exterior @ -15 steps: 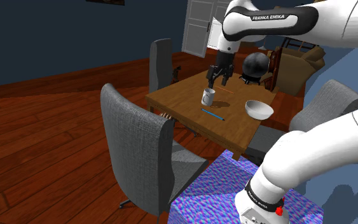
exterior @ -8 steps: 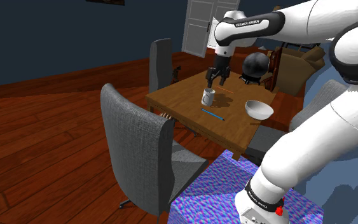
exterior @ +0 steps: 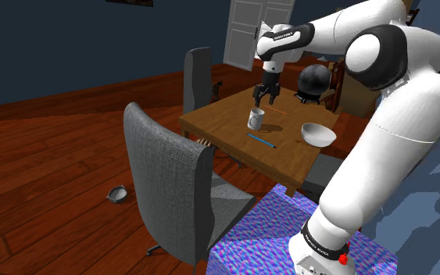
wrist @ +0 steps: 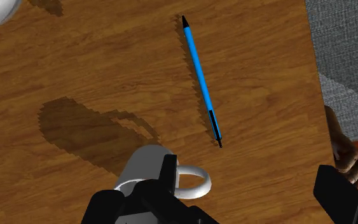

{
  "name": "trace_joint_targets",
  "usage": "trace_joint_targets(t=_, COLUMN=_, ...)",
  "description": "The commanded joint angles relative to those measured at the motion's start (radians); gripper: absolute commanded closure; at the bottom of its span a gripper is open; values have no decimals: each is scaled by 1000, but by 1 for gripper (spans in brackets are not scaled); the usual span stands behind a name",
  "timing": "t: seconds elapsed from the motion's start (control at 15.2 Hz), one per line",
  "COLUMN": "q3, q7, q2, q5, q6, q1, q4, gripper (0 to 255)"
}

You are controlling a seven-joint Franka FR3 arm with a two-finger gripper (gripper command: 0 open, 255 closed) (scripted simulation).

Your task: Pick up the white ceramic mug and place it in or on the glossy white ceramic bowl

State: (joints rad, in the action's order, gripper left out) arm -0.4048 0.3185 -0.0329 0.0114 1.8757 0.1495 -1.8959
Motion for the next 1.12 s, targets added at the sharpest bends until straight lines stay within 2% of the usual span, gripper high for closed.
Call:
trace_joint_targets(t=0.0, q3=-15, q7=37, q2=-75, q5=29, q6=8, q1=19, q4=58, gripper=0)
trace_joint_targets(t=0.4, q3=-32, q7=132, q2=-321, q5=125, q6=-16, q1=104, q4=295, gripper=0)
trace_joint_targets(t=0.73, q3=-22, q7=180, q2=-536, q5=194, q6=-75, q1=200, q4=550, gripper=0)
trace_joint_targets(t=1.06, q3=-18, q7=185, q2=-543, q5=198, q6=-12, q1=196, q4=493, gripper=0)
